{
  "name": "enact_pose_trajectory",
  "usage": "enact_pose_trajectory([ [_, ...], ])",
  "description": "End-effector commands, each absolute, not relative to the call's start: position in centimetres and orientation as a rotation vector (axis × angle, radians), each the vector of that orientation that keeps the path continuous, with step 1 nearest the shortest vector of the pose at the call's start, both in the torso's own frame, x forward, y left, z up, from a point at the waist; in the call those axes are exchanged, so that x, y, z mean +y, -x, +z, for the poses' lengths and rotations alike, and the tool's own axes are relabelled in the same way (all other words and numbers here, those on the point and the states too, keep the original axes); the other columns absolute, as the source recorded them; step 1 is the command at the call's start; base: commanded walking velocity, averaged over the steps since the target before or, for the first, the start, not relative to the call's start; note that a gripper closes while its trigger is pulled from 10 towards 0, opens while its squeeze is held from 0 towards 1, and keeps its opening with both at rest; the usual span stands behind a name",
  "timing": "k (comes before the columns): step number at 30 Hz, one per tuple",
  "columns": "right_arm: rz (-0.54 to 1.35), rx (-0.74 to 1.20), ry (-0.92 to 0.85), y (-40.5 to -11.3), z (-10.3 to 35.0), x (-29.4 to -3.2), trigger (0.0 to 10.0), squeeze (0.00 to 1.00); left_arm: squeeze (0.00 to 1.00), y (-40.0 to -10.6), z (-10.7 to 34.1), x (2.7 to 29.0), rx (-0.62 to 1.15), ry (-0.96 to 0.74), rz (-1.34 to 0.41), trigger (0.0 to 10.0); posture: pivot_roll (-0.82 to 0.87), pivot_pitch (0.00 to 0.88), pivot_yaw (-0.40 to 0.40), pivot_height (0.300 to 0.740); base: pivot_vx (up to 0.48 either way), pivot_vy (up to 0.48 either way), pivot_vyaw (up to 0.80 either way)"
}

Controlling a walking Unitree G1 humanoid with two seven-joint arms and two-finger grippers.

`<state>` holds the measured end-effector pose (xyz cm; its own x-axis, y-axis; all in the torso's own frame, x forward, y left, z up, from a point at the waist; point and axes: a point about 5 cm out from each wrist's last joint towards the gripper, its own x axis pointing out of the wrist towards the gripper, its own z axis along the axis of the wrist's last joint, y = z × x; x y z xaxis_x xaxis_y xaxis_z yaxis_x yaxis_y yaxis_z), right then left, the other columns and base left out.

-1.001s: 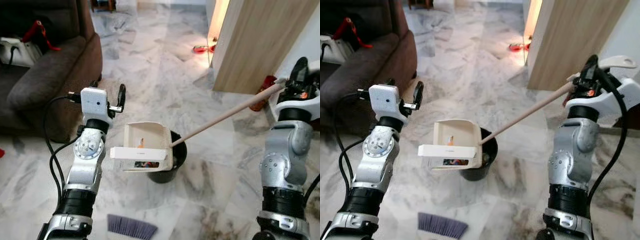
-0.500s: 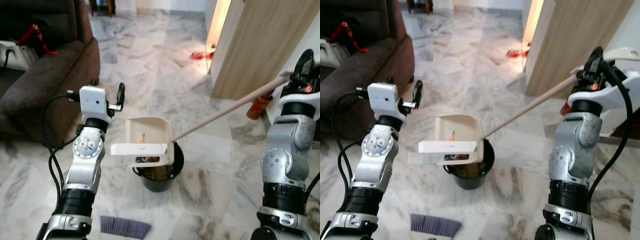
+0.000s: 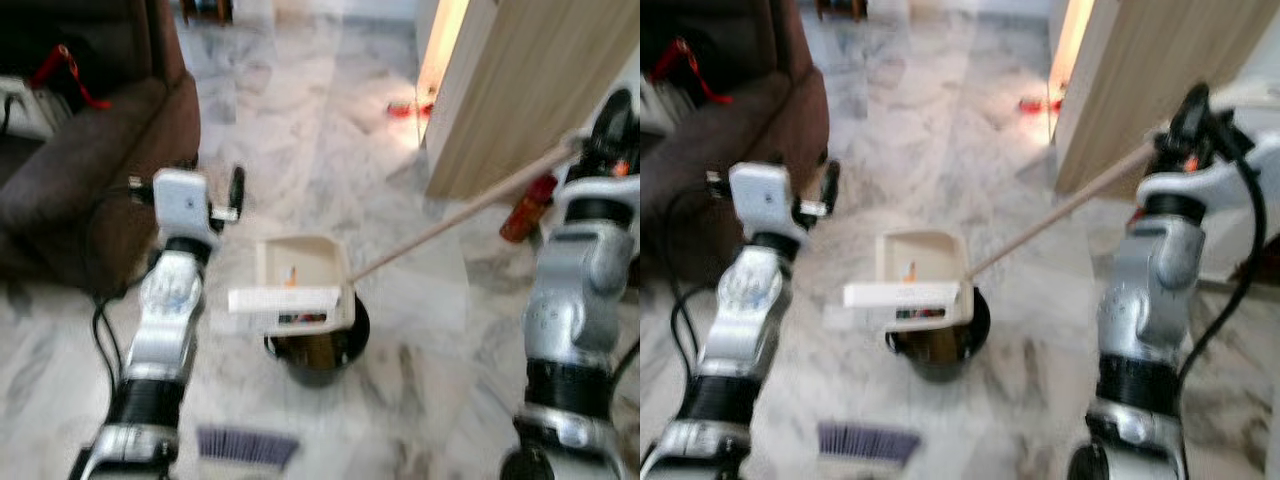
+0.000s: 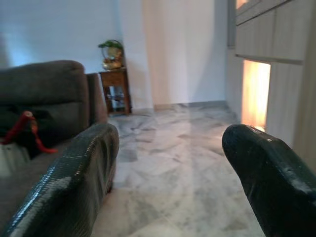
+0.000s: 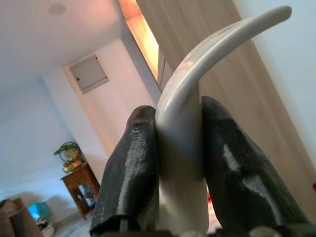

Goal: Sweep floor

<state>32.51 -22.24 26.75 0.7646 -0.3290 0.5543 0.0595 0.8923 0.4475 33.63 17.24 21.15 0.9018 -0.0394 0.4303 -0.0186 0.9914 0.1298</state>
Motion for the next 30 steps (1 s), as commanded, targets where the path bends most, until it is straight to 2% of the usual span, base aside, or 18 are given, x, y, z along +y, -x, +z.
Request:
enact_pose_trajectory([
  [1,-0.228,-0.753,-0.453,-31.8,28.2,-22.8,10.0,0.00,0.00,-33.5,21.4,16.5,-0.459,-0.119,-0.037,10.0,0.13,0.125,-0.025,0.740,0.266,0.000,0.00],
  [21,-0.218,-0.775,-0.437,-31.8,28.9,-22.8,10.0,0.00,0.00,-33.5,21.3,16.4,-0.458,-0.113,-0.036,10.0,0.12,0.125,-0.030,0.740,0.264,0.000,0.00],
  [30,-0.208,-0.828,-0.341,-31.3,29.8,-22.3,10.0,0.00,0.00,-33.5,21.2,16.3,-0.464,-0.106,-0.042,10.0,0.12,0.124,-0.031,0.740,0.000,0.000,0.00],
])
